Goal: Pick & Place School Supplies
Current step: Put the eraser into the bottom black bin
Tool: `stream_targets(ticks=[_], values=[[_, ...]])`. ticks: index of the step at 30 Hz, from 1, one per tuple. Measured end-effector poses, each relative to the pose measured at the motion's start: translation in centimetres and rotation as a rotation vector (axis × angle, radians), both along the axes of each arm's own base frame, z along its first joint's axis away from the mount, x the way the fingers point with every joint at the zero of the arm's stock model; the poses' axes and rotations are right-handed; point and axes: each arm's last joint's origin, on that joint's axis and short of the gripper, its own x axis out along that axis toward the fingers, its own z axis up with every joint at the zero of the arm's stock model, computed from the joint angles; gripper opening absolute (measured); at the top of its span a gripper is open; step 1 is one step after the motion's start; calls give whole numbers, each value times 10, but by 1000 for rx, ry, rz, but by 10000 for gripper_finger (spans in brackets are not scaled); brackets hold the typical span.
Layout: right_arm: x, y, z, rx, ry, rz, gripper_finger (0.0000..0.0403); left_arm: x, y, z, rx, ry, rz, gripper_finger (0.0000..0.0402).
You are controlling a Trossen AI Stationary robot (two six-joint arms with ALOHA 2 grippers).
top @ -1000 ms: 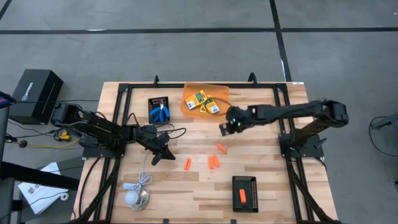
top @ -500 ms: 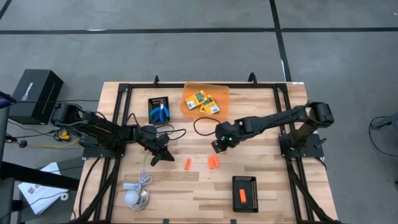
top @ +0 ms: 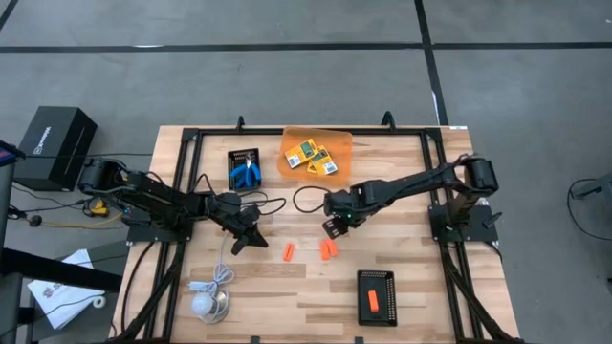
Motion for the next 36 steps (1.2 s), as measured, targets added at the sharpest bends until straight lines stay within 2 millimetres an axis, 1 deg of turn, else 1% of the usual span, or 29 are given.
stream_targets(ticks=[3, 7, 9, 11, 13, 17, 23, 31, 36], values=[[0, -2, -1, -1, 1, 11, 170, 0, 0, 0, 0, 0, 0, 2], [2, -4, -7, -4, 15, 17, 167, 0, 0, 0, 0, 0, 0, 2], [7, -5, -11, -1, -5, 13, 165, 0, 0, 0, 0, 0, 0, 2], [5, -6, -15, 3, 22, 13, 165, 0, 0, 0, 1, 0, 0, 2], [9, -7, -18, 5, 4, 13, 166, 0, 0, 0, 0, 0, 0, 2], [10, -8, -18, 1, -6, 14, 165, 0, 0, 0, -2, 1, -6, 2], [7, -12, -22, -4, 4, 2, 155, 0, 0, 0, -3, 4, -8, 2], [2, -12, -31, 1, 7, -12, 142, 0, 0, 0, -3, 4, -9, 2], [1, -12, -32, 0, 7, -16, 132, 0, 0, 0, -3, 4, -9, 2]])
